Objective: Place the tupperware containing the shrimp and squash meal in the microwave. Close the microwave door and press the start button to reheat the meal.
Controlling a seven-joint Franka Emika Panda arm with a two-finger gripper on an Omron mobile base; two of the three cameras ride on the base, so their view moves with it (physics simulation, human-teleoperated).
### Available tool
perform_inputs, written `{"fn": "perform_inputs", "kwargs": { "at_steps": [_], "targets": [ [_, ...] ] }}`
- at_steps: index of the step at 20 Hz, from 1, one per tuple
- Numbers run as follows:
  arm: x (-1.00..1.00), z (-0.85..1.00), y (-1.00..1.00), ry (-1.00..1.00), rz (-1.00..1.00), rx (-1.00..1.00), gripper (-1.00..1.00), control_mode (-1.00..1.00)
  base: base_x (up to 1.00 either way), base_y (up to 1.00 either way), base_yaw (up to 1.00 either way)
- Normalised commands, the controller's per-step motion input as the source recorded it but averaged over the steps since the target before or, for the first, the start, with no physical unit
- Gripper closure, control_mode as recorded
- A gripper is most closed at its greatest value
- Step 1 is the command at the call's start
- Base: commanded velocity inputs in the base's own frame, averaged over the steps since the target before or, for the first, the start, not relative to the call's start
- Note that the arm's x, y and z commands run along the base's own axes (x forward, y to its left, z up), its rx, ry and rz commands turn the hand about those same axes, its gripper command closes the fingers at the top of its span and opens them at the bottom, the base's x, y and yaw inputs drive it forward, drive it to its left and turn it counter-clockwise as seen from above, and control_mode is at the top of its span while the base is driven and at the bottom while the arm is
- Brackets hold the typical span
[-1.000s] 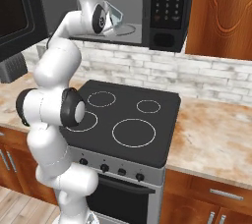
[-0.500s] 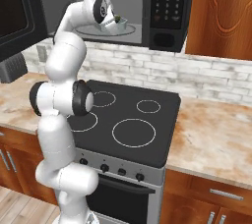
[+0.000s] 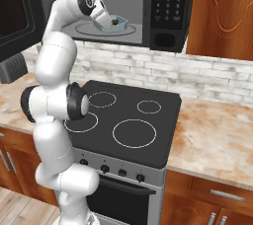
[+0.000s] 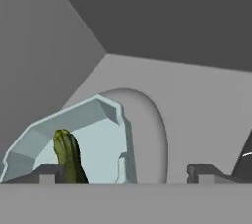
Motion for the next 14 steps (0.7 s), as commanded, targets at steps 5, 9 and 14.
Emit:
{"fn": "perform_inputs", "kwargs": {
  "at_steps": [5, 9, 14],
  "targets": [
    [-1.0, -0.26, 0.0, -0.22, 0.0, -0.11, -1.0, -1.0, 0.0, 0.0, 0.0],
    [-1.0, -0.12, -0.11, -0.18, 0.02, -0.02, -1.0, -1.0, 0.0, 0.0, 0.0],
    [-1.0, 0.2, -0.05, -0.17, 0.17, 0.0, -1.0, -1.0, 0.0, 0.0, 0.0]
  ]
}}
